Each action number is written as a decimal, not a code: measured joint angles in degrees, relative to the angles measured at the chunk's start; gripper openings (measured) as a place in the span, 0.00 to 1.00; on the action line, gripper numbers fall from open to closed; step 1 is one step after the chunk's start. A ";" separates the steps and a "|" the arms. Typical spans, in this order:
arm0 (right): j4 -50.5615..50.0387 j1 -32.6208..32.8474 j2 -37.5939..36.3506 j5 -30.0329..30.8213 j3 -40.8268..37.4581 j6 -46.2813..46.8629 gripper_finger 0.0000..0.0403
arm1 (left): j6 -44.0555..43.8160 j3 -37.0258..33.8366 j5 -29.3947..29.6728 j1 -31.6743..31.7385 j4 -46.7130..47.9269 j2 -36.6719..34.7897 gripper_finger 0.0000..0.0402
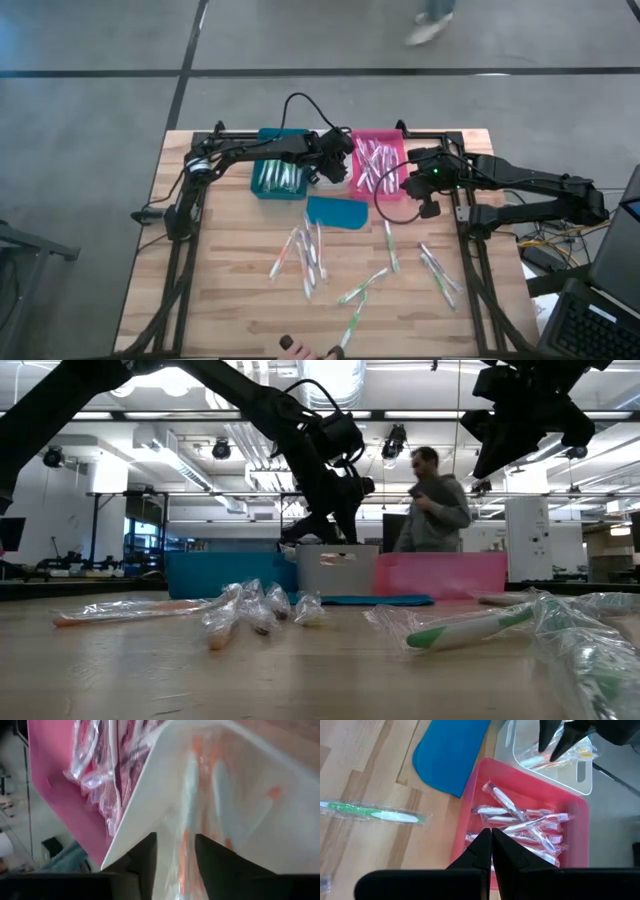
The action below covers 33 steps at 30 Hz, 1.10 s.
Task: Pick & Place Toothbrushes
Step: Put the orange toothbrush into the white bin, then put the green toothbrush into the blue bin
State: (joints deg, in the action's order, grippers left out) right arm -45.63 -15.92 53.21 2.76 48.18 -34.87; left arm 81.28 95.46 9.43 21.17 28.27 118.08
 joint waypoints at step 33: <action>-0.44 0.04 -0.02 -0.02 0.00 1.44 0.02 | -29.26 0.94 10.49 -6.16 17.76 -18.54 0.44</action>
State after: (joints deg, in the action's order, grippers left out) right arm -46.06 -15.88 53.19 2.74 48.18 -33.43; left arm 52.02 96.40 19.92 15.01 46.03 99.54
